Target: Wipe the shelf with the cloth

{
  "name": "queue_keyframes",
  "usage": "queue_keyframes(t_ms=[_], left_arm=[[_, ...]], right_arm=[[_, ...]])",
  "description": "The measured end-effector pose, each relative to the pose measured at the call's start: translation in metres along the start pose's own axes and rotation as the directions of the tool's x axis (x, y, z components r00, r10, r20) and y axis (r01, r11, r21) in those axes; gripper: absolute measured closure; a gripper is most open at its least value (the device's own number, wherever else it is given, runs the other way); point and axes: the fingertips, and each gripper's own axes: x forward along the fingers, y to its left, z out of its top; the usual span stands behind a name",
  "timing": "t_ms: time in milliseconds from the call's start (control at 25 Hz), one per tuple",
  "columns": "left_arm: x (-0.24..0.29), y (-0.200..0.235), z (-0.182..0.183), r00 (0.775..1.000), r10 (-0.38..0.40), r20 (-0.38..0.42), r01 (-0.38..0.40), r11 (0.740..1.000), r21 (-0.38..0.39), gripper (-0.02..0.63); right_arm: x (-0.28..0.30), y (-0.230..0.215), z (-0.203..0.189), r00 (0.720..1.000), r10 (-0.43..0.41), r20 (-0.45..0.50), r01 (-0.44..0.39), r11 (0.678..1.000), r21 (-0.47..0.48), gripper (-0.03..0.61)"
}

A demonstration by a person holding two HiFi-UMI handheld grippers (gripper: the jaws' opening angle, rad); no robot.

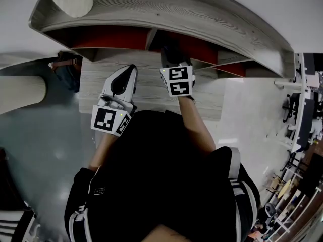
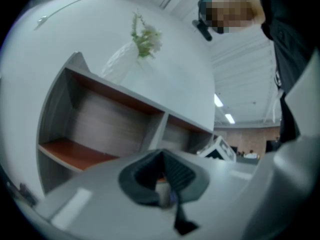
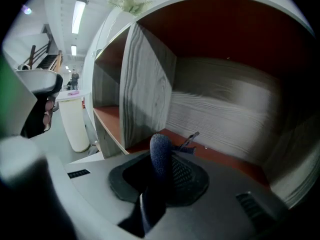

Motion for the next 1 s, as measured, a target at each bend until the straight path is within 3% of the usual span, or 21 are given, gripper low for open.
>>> queue_keyframes(t_ms=[680, 880, 1000], left_arm=[[-0.007, 0.001, 0.001, 1.000, 0.001, 0.013, 0.000, 1.000, -0.014, 0.610], [-0.001, -0.010, -0.001, 1.000, -0.029, 0.008, 0.029, 0.999, -0.015, 0.609], [0.002, -0.018, 0.000, 0.999, -0.049, 0.007, 0.049, 0.999, -0.009, 0.609]], right_arm=[[0.007, 0.052, 0.014, 0.978, 0.206, 0.023, -0.201, 0.968, -0.149, 0.523], [0.003, 0.054, 0.012, 0.949, 0.310, 0.055, -0.301, 0.946, -0.122, 0.522], [-0.003, 0.049, 0.015, 0.937, 0.328, 0.118, -0.322, 0.944, -0.064, 0.523]])
